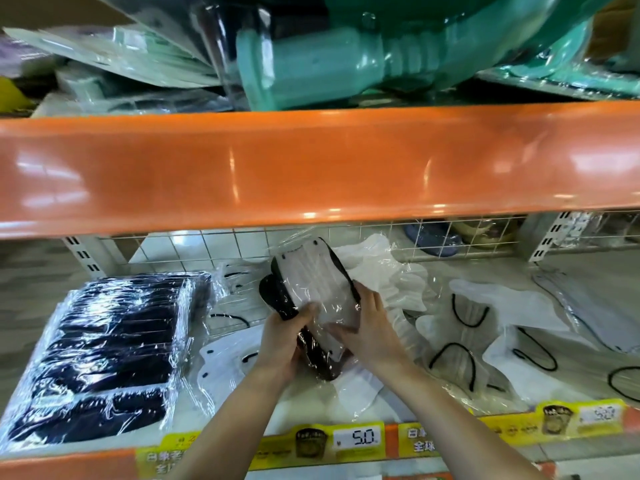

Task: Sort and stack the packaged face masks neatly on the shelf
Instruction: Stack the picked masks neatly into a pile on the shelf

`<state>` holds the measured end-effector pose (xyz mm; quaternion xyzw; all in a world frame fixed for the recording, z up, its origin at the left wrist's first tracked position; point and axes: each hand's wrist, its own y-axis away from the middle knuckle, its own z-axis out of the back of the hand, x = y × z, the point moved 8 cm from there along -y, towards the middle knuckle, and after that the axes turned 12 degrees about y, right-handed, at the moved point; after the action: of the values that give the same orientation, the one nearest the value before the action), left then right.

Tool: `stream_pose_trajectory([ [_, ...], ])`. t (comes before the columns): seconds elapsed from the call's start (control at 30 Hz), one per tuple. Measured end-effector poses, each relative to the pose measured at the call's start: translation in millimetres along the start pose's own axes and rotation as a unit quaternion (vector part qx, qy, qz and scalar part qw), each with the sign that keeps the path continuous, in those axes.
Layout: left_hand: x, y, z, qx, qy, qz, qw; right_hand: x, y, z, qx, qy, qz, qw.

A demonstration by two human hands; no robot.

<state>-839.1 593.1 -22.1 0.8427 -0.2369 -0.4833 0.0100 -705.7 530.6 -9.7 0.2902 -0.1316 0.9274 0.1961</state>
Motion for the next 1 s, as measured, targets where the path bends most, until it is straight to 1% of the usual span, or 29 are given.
stream_pose_trajectory([
  [0.03,-1,0,3,-0.005,-0.007,-0.006,1.0,0,-2,-1,0.009,-0.029,-0.019,0.999],
  [0.1,-3,1,9,-0.016,-0.016,-0.012,1.0,1,-5,2,-0.01,-0.089,-0.042,0.995],
  [0.13,-4,1,12,-0.022,-0.021,-0.011,0.999,2,-5,4,-0.022,-0.1,-0.053,0.993],
  [0.27,-7,2,23,-0.029,-0.027,0.019,0.999,7,-4,10,-0.04,-0.11,-0.054,0.992],
  [0.37,-12,4,33,-0.038,-0.039,0.019,0.998,4,-6,8,-0.04,-0.091,-0.061,0.993],
  [0.4,-14,4,36,-0.045,-0.048,0.013,0.998,1,-6,9,-0.054,-0.08,-0.068,0.993],
  [0.47,-21,3,44,-0.063,-0.093,-0.011,0.994,-2,-7,18,-0.112,-0.052,-0.07,0.99],
  [0.53,-27,4,51,-0.08,-0.131,-0.029,0.988,1,-2,35,-0.206,-0.015,-0.038,0.978],
  [0.6,-30,4,58,-0.088,-0.145,-0.036,0.985,14,7,48,-0.292,0.046,0.032,0.955],
  [0.7,-30,0,69,-0.106,-0.152,-0.034,0.982,37,23,48,-0.351,0.165,0.159,0.908],
  [0.77,-29,-1,74,-0.111,-0.134,-0.037,0.984,46,31,40,-0.35,0.21,0.21,0.888],
  [0.87,-23,-2,85,-0.116,-0.107,-0.055,0.986,59,42,23,-0.32,0.245,0.286,0.87],
  [0.93,-13,-7,97,-0.12,-0.053,-0.054,0.99,64,48,13,-0.287,0.251,0.316,0.869],
  [1.0,-28,7,89,-0.135,-0.03,-0.054,0.989,64,51,1,-0.234,0.263,0.326,0.877],
])
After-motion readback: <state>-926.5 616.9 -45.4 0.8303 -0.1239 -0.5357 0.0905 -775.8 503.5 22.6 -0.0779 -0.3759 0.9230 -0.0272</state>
